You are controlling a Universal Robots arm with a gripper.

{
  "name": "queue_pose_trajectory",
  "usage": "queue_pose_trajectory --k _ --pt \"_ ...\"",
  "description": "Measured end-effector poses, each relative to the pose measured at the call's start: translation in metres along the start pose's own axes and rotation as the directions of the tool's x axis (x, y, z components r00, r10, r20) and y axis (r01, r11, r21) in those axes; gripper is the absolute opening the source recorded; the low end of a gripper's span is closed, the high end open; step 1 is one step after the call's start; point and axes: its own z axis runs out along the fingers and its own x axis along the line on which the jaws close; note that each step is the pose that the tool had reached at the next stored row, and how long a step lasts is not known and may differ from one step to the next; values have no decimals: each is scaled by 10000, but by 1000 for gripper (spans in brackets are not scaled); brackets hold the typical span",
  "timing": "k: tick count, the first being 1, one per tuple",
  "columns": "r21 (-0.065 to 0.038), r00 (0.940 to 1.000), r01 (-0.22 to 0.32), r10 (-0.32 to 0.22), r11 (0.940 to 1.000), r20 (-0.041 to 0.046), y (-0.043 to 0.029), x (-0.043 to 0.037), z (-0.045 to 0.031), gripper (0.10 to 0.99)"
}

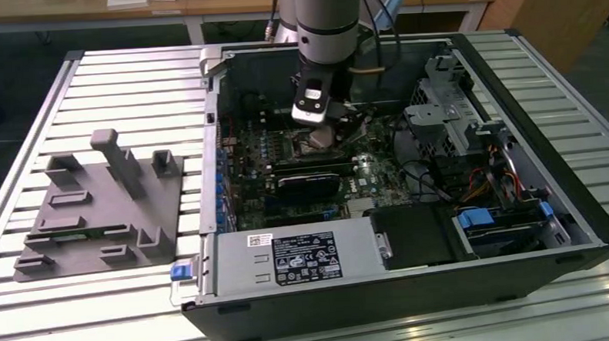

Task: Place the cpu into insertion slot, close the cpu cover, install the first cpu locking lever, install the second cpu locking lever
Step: 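Place the cpu into insertion slot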

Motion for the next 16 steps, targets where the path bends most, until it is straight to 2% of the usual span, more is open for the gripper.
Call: queue_pose_trajectory --k 5,13,16 --pt "3 9981 -617 617 9981 61 -6 6 9 537" --pt "2 9922 -1244 1244 9922 122 -28 43 27 537" --pt "2 9909 -1337 1337 9910 133 -14 81 34 537"
